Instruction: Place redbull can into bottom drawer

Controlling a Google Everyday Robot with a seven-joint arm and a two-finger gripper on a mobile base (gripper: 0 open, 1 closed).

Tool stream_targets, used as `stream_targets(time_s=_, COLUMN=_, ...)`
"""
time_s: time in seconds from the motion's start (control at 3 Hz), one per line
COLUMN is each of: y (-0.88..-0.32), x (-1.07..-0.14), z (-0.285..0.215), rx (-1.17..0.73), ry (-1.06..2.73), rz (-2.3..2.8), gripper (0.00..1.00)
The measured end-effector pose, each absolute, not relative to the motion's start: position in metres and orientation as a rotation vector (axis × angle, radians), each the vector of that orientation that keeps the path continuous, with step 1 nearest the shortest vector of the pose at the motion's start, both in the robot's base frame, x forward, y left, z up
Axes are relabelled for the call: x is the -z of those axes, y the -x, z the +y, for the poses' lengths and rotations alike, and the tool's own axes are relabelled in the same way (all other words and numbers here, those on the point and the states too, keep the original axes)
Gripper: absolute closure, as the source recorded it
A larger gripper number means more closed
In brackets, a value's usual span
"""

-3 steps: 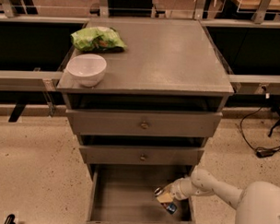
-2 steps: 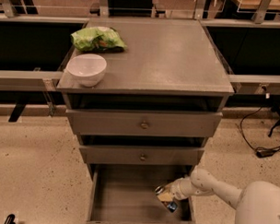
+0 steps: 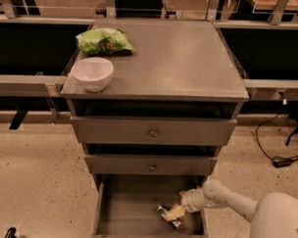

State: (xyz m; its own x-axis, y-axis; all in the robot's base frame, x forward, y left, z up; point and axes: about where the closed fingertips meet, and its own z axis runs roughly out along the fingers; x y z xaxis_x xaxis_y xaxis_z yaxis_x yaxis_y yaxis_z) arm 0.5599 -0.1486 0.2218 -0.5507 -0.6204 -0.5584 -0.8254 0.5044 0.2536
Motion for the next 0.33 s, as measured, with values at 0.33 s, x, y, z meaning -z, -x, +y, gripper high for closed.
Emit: stream_targets(time_s=0.33, y=-0.5599, x=-0.2218, z=-0.1486, rx=-0.707, ry=1.197, rz=2.354, gripper=0.0)
